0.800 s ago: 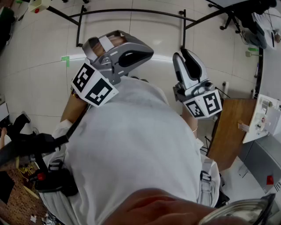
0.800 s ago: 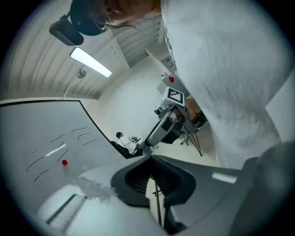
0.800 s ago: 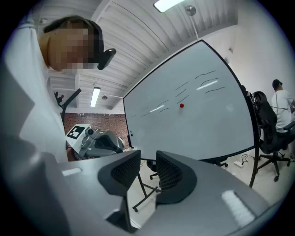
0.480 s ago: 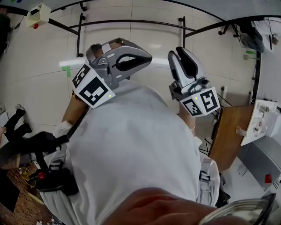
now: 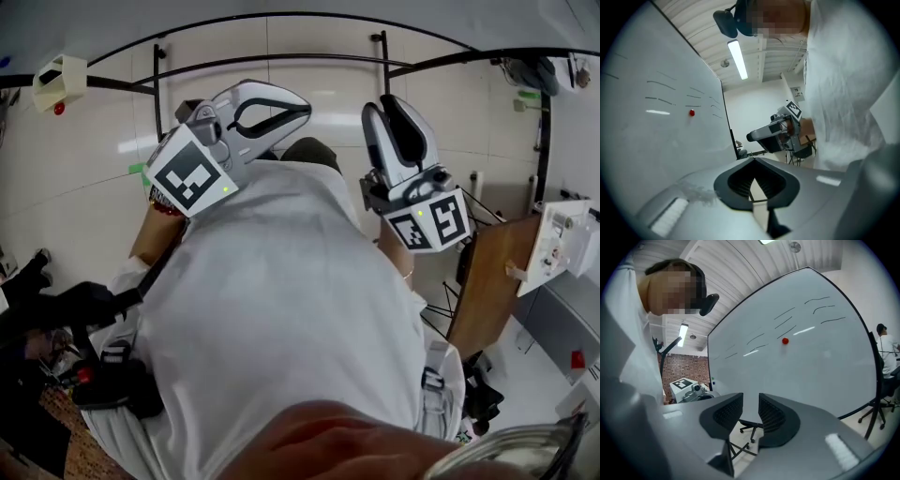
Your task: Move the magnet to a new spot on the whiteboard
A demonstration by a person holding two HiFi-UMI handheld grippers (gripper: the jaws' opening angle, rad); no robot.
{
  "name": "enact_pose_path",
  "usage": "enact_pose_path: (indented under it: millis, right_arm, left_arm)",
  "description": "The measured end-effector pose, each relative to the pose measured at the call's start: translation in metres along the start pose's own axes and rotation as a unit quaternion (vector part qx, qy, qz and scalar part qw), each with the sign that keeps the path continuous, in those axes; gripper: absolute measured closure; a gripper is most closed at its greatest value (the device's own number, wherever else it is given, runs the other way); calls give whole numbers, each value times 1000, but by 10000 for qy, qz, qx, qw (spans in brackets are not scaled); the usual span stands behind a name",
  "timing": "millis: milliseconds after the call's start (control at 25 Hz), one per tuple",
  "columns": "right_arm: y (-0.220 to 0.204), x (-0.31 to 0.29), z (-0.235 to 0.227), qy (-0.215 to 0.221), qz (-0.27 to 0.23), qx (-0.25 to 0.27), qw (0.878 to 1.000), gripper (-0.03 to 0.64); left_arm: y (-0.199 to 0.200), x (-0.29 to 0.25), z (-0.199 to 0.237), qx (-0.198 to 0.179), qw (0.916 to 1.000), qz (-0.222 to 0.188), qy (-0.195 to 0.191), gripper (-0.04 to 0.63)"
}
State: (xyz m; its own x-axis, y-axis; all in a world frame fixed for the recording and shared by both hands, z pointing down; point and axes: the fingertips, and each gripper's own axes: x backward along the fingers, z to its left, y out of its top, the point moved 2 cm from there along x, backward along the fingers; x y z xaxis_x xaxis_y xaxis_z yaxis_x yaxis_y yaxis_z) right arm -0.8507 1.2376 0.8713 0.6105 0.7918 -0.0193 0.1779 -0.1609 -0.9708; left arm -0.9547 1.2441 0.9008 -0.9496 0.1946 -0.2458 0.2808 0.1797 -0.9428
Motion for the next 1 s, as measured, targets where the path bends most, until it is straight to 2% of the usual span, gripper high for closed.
enact_pose_path:
  millis: [120,240,480,560,640,760,880,1000]
  right_arm:
    - [1,-2,-27,-244,60,16,9997,509]
    - [11,-12,-65,-368,-43,62,9993,508]
    - [39,-60,-112,-16,-191,372,9991,508]
    - [58,-84,-122,147,-286,580,9978,508]
    - [77,-102,-132,126,-421,819,9957,508]
    - [98,-128,-145,-228,-691,1045,9919,508]
    - [121,-153,-152,-598,-982,1233,9857,508]
    - [155,-161,-144,-751,-1204,1862,9722,508]
  left_arm:
    - [-8,-13,20,263,9996,48,-89,591]
    - [-13,-34,44,235,9995,209,-94,591]
    - [-15,-68,95,416,9973,586,179,591]
    - [-8,-71,116,379,9974,560,260,591]
    - [-2,-74,134,365,9971,561,359,591]
    - [-8,-69,151,465,9967,475,458,591]
    - [-19,-61,167,811,9950,198,551,591]
    - [-14,-58,181,994,9929,-116,642,591]
